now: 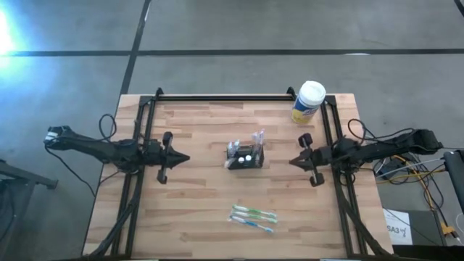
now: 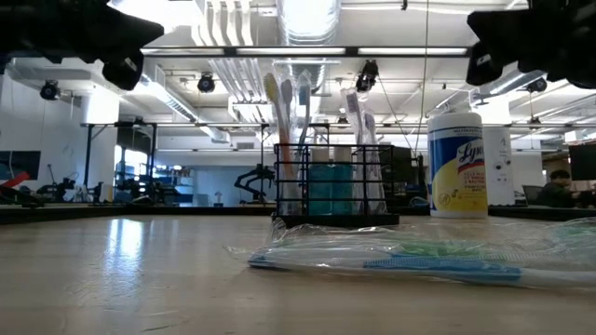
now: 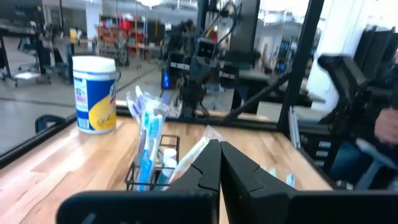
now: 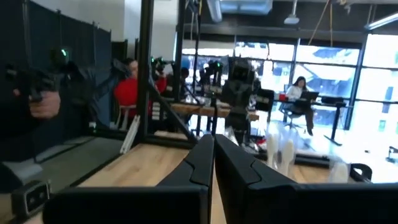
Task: Pick & Place toothbrushing station
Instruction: Put the top green toothbrush into the wire organizer
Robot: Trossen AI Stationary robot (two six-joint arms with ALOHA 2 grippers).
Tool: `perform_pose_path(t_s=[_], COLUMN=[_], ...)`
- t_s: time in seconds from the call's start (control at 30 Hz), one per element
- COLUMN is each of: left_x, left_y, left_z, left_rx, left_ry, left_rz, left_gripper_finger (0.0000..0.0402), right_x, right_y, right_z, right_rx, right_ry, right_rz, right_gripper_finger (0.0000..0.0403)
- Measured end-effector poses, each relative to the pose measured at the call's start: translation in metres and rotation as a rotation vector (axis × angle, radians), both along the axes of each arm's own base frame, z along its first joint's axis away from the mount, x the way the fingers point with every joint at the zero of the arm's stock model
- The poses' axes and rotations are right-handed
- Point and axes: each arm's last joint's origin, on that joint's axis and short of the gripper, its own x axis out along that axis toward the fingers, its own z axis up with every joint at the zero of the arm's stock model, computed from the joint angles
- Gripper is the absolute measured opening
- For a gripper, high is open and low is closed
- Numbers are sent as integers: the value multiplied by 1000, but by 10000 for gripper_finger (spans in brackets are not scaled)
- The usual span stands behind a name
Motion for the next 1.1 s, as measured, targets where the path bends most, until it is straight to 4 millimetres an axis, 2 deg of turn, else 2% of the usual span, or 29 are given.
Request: perform_pose_path(t_s=[0.17, 0.33, 0.4, 0.53, 0.63, 0.83, 1.1], left_x=[22, 54, 70, 106, 133, 183, 247], left_y=[-7, -25, -36, -65, -90, -128, -166], left_z=[20, 44, 55, 62, 72, 69, 59], left_rx=[62, 122, 128, 136, 128, 123, 136], left_ry=[78, 156, 192, 345, 384, 533, 673], left_rz=[-26, -82, -110, -171, -209, -231, -219], left_gripper_finger=[6, 4, 6, 12, 17, 47, 130], right_x=[0, 0, 0, 0, 0, 0, 1], right_y=[0, 0, 0, 0, 0, 0, 0], right_z=[2, 2, 2, 2, 2, 2, -3], right_rx=[-14, -19, -19, -19, -20, 12, 101], right_ry=[-14, -16, -16, -18, -16, -7, 39], right_rz=[-13, -14, -14, -14, -14, -7, 15], right_gripper_finger=[10, 12, 13, 13, 13, 13, 13])
